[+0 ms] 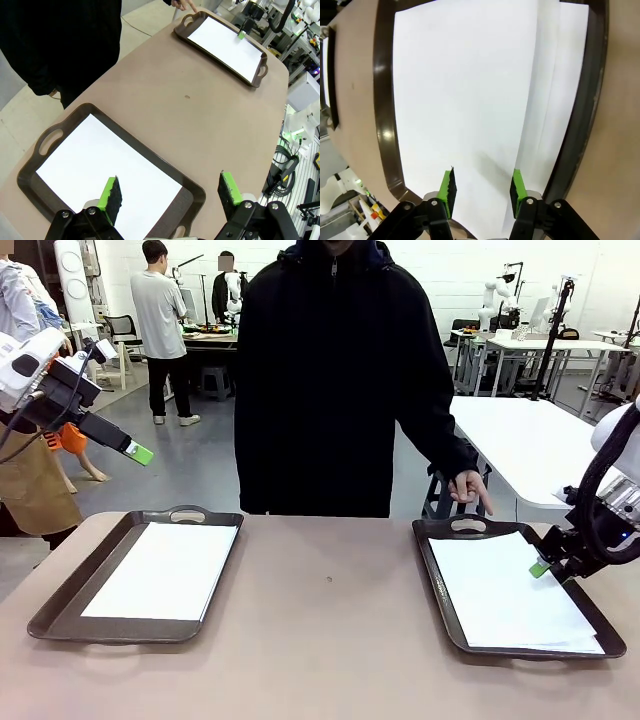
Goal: Sort the A4 documents.
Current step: Place the A4 Paper in the designated Handle tray.
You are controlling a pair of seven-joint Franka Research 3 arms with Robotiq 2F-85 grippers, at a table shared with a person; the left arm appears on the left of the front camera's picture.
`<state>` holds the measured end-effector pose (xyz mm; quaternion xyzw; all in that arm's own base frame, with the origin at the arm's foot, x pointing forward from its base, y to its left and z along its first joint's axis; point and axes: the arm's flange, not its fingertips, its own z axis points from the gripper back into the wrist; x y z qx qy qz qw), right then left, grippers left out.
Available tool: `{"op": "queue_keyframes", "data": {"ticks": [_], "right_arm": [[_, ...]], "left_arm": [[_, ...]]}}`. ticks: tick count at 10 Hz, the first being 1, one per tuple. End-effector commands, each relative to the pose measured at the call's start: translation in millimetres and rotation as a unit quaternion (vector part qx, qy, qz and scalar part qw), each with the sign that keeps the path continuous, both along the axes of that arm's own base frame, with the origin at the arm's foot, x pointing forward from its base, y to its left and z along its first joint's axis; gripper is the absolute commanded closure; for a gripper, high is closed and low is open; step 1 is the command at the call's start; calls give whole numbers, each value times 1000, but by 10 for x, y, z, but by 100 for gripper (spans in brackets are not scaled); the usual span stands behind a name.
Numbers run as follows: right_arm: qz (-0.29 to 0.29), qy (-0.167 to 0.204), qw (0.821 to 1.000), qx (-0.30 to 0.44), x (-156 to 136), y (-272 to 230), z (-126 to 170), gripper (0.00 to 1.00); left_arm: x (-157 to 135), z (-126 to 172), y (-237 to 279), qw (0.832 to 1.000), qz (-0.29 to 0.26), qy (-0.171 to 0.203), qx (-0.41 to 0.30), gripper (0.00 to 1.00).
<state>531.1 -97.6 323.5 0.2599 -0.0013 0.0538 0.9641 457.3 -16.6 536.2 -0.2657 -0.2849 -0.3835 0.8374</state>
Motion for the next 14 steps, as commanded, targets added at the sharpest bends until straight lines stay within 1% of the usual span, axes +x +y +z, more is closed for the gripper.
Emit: {"op": "queue_keyframes", "data": {"ticks": [1,2,3,4,7,9,10,14], "right_arm": [[-8,4,1000,-25,-52,73,25,34],[-8,3,1000,-27,-48,70,34,5],[-8,2,999,-33,-47,62,45,15],[-8,0,999,-35,-51,57,71,0],[-9,-1,999,-44,-72,36,105,0],[-30,0,999,-36,-54,75,97,0],[-1,-6,1000,-24,2,6,115,0],[-1,-6,1000,-24,2,6,115,0]], "left_arm": [[-5,4,-2,1000,-2,-2,1,0],[-5,4,-2,1000,-2,-2,1,0],[-5,4,-2,1000,-2,-2,1,0],[-5,4,-2,1000,-2,-2,1,0],[-5,4,-2,1000,-2,-2,1,0],[-5,4,-2,1000,-2,-2,1,0],[-5,4,-2,1000,-2,-2,1,0],[-5,4,-2,1000,-2,-2,1,0]]}}
